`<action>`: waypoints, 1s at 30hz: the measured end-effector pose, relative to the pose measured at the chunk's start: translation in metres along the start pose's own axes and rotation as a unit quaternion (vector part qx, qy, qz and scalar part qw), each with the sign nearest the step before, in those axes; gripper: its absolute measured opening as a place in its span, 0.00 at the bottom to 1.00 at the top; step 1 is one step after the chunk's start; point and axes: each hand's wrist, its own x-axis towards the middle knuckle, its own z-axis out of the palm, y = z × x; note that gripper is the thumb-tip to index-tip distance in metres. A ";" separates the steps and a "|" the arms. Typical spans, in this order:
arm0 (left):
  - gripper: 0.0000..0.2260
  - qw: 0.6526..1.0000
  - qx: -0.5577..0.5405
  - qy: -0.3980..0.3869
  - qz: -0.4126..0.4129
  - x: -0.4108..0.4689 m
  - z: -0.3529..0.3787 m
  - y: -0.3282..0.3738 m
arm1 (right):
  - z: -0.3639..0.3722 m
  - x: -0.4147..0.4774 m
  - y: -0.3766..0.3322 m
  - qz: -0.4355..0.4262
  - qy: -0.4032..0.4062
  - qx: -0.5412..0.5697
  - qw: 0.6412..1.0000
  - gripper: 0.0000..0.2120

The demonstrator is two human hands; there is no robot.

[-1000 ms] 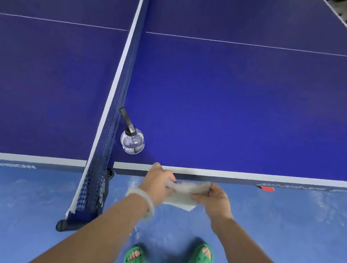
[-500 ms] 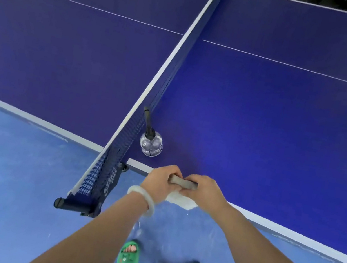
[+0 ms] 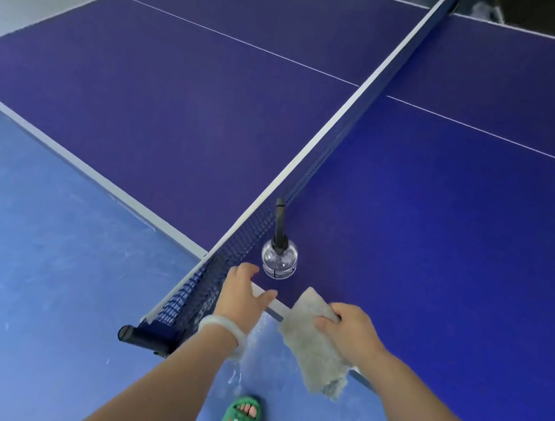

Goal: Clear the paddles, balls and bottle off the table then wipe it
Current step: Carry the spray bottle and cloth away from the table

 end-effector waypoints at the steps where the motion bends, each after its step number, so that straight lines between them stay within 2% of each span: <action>1: 0.28 1.000 -0.012 0.004 0.006 0.007 0.000 0.006 | -0.002 0.003 -0.003 0.008 0.006 0.010 1.000 0.16; 5: 0.39 0.995 -0.097 -0.018 0.022 0.034 0.003 0.023 | -0.007 0.014 -0.016 0.050 0.033 0.058 0.997 0.10; 6: 0.38 0.990 -0.135 -0.036 0.027 0.040 0.003 0.027 | -0.009 0.017 -0.019 0.059 0.038 0.065 0.995 0.09; 8: 0.28 0.977 -0.194 -0.057 0.065 0.049 0.006 0.031 | -0.010 0.021 -0.023 0.074 0.049 0.075 0.993 0.11; 9: 0.22 0.976 -0.193 -0.049 0.089 0.052 0.007 0.033 | -0.010 0.024 -0.025 0.082 0.057 0.078 0.992 0.12; 11: 0.19 0.976 -0.187 -0.031 0.111 0.058 0.011 0.037 | -0.009 0.029 -0.028 0.097 0.077 0.083 0.989 0.13; 14: 0.19 0.978 -0.190 -0.005 0.085 0.064 0.020 0.043 | -0.005 0.035 -0.030 0.117 0.106 0.080 0.984 0.14; 16: 0.13 0.980 -0.186 0.005 0.068 0.068 0.025 0.046 | -0.001 0.038 -0.029 0.132 0.125 0.080 0.980 0.13; 19: 0.13 0.981 -0.184 -0.019 0.066 0.074 0.027 0.045 | 0.006 0.036 -0.027 0.149 0.146 0.098 0.973 0.15; 23: 0.15 0.965 -0.234 -0.100 0.058 0.072 0.021 0.042 | 0.009 0.030 -0.024 0.168 0.157 0.125 0.965 0.15; 30: 0.15 0.970 -0.181 -0.147 0.068 0.058 0.014 0.014 | 0.009 0.012 -0.020 0.204 0.190 0.137 0.950 0.16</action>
